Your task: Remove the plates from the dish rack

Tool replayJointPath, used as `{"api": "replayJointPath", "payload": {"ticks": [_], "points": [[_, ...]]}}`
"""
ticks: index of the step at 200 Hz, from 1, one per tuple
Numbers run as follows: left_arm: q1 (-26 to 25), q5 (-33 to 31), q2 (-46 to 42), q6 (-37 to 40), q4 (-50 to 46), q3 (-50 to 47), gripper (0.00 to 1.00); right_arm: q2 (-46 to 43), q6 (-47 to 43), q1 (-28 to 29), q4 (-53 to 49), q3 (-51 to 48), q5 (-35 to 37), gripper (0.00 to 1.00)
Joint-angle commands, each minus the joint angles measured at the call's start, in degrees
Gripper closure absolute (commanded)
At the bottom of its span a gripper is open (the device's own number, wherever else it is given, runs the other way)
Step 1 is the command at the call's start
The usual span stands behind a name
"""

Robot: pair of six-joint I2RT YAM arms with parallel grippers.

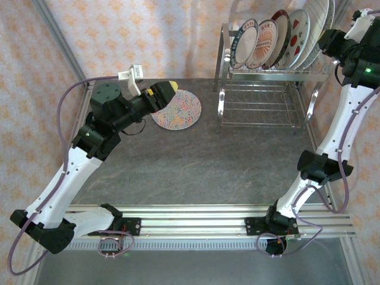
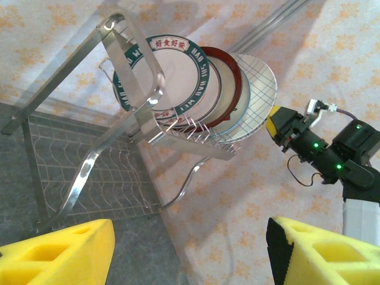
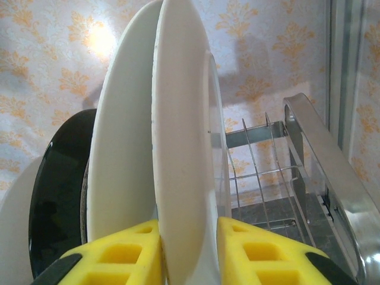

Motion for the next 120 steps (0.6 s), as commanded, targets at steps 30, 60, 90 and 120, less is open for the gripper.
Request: {"api": "replayJointPath", "payload": {"ticks": [30,60,90,120], "points": [[-0.9,0.4,0.7,-1.0,4.0,1.9,0.31,1.9,-1.2,1.9,0.7,2.6,2.2,0.79],[-1.0,0.4,0.9,-0.8,3.4,2.5,0.31,2.3,-1.6,2.6,0.0,2.9,3.6,0.84],[-1.1,0.2,0.9,-1.0,3.5,2.5,0.31,2.3,-2.3,3.4,-0.5,3.3,5.1,0.99],[-1.1,0.1,0.9,-1.0,3.5,2.4,0.31,2.2,-3.6,4.7,-1.2,4.9,8.1,1.0]]}}
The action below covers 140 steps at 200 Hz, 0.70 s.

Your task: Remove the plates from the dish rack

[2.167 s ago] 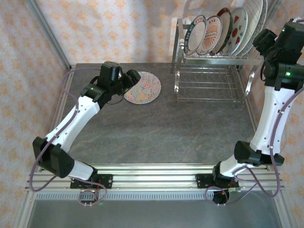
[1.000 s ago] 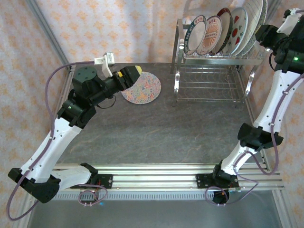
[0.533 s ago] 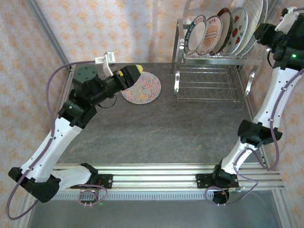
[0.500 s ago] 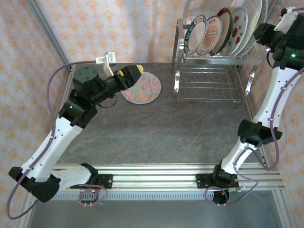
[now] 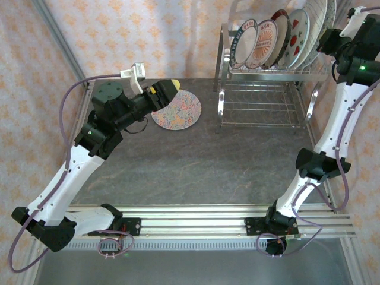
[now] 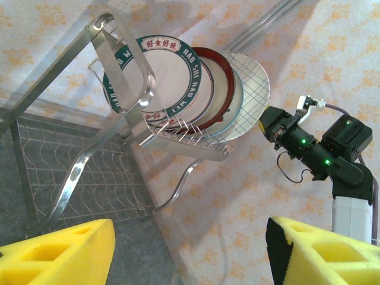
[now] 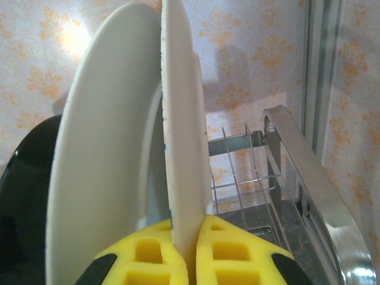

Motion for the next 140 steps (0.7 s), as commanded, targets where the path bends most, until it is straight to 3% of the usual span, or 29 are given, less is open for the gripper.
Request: {"api": "replayJointPath", "payload": {"ticks": [1,76,140], "points": [[-0.6,0.1,-0.1,-0.5,2.3,1.7,0.31,0.7,-0.8,1.8,-0.9,2.5,0.0,1.0],[-1.3,-0.5,-0.5,-0.6,2.5,1.1,0.32,-4.7,-4.4,5.5,1.8,2.2,14.9,1.0],[-2.2,-1.0,-0.6,-0.5,2.9,0.9,0.32,-7.9,-5.3,5.6,2.1,2.7,19.1,1.0]]}}
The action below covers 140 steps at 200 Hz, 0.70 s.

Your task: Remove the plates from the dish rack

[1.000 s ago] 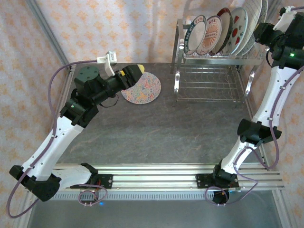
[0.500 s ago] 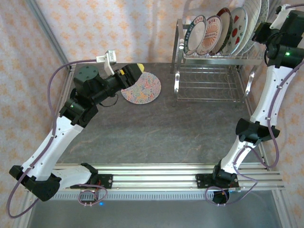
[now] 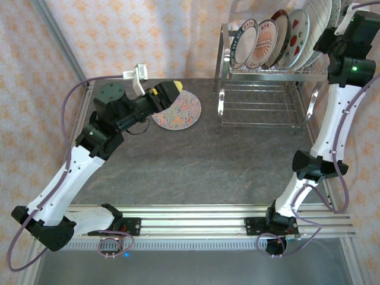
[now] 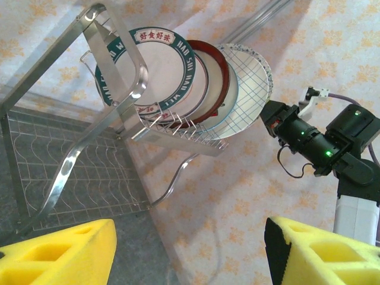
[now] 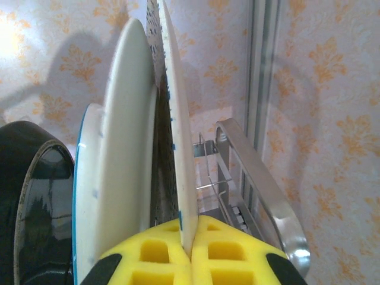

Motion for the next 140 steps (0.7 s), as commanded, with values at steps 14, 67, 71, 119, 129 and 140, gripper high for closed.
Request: {"api": "replayJointPath", "payload": {"ticks": [14,67,71,119,129,140], "points": [[-0.7,-0.5,-0.5,0.1,3.0,1.0,0.33,-5.7,-1.0,0.3,3.5,1.8,1.4,1.0],[-1.6,-0.8,-0.4,-0.2,3.5,0.9,0.33,-6.8,-1.0,0.3,3.2,1.9,4.8,1.0],[-1.7,-0.8,-0.4,-0.2,3.5,0.9,0.33,-6.9,-1.0,0.3,3.1,1.8,4.8,1.0],[-2.1,-1.0,-0.5,-0.3,3.5,1.0,0.33,-7.2,-0.5,0.3,2.2,1.7,7.3,1.0],[-2.2,-1.1,-0.5,-0.3,3.4,1.0,0.33,-7.6,-0.5,0.3,2.6,1.8,7.8,1.0],[-2.4,-1.2,-0.5,-0.3,3.4,0.9,0.33,-7.9,-0.5,0.3,2.6,1.7,8.4,1.0]]}}
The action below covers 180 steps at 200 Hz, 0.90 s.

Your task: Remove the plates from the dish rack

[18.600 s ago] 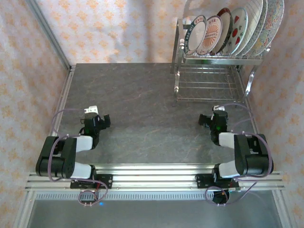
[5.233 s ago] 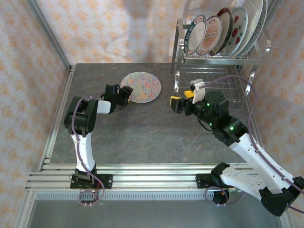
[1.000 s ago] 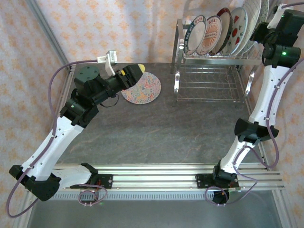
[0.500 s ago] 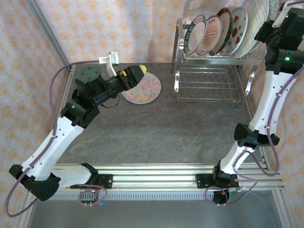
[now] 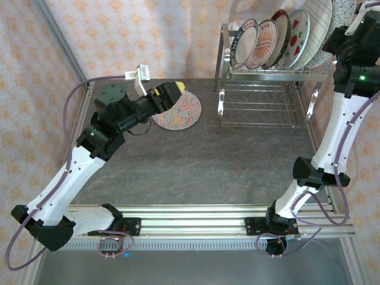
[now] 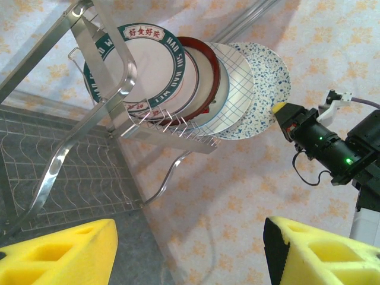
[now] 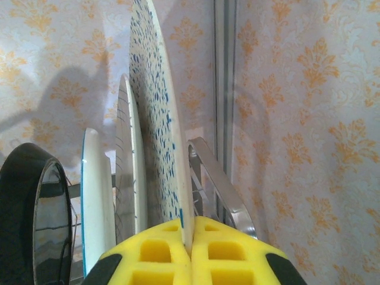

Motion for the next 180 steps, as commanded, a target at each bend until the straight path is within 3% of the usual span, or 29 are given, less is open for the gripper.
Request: {"api": "replayJointPath", "payload": {"ticks": [1,67,152,180], "points": [[-0.8,-1.0,-0.5,0.0,2.3,0.9,0.33,-3.0,0.4,0.3,4.1,1.8,2.7,1.0],[-3.0,-1.0,3.7,-4.7,6.6,0.9,0.33,-6.9,0.9,0.3,2.6,0.6,8.2,1.0],[-13.0,0.6,20.7,-20.2,15.4,7.9,0.32,-15.8,5.0,0.3,-2.2,-6.2,11.3,1.0],[-16.9,1.2,27.0,-27.1,22.4,10.0,0.31,-19.4,6.8,0.3,-5.0,-9.0,13.0,1.0]]}}
